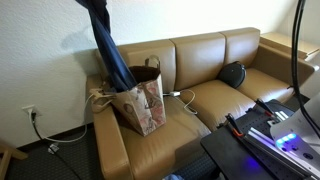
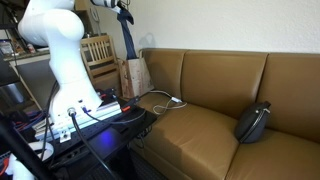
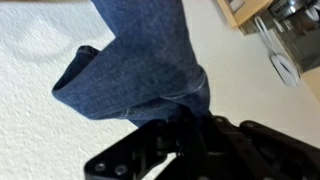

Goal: Remove the jeans from the bag and put them on the couch

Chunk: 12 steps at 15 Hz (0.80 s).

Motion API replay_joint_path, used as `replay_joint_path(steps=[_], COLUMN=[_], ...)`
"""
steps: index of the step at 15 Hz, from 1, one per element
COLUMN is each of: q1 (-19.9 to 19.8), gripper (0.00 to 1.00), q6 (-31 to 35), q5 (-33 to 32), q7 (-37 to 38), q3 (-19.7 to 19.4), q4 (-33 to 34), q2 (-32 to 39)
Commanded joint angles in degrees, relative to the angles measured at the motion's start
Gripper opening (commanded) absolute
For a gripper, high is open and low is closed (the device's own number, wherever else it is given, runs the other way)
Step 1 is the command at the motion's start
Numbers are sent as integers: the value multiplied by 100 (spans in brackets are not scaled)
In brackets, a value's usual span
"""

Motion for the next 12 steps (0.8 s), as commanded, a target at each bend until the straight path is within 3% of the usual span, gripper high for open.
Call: replay_joint_path(steps=[1, 3, 5, 6, 8, 9, 12], q1=[202, 472, 726, 517, 640, 729, 965], gripper=[3, 3, 3, 11, 11, 3, 3], q6=[845, 1231, 1742, 1257, 1462, 1432, 2092], q5=[178, 566, 515, 563, 387, 370, 438], q7=[704, 887, 1080, 723, 1061, 1035, 1048], q3=[-388, -793, -1164, -784, -1041, -1202, -1708], q4=[-655, -897, -1183, -608, -884, -970, -862], q2=[-1032, -1518, -1982, -1333, -1735, -1709, -1726])
